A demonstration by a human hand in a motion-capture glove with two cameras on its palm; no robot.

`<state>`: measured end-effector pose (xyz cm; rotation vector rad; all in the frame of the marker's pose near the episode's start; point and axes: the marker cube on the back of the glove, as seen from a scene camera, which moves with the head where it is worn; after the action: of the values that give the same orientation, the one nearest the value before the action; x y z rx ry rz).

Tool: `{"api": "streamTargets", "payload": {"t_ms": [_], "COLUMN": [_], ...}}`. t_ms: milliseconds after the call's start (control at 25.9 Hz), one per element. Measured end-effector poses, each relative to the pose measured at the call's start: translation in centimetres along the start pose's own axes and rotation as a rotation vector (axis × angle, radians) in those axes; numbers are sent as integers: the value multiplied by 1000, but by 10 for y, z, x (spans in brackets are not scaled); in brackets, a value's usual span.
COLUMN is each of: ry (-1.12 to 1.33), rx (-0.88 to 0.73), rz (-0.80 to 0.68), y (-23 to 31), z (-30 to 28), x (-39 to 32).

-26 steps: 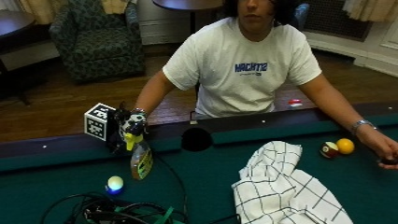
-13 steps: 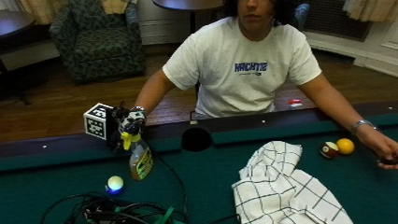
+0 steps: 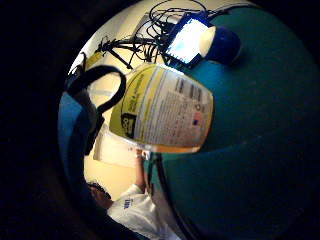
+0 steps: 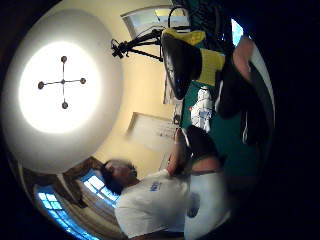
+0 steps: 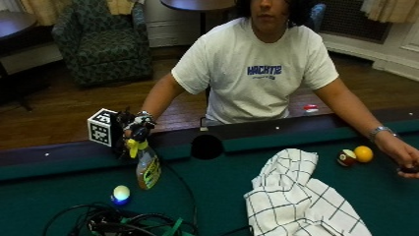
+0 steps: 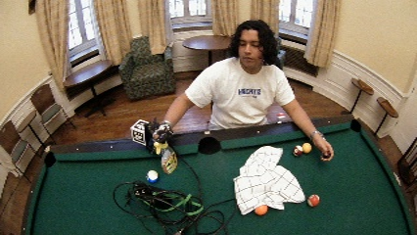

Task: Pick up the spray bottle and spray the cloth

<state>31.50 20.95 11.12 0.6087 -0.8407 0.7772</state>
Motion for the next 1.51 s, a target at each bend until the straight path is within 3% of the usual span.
{"api": "streamTargets", "payload": {"t_ms": [425,1506], "ry": [7,5], "rx": [49,-139], "rz": [8,16], "y": [-6,-56], "z": [-3,48], "x": [-3,-12]}}
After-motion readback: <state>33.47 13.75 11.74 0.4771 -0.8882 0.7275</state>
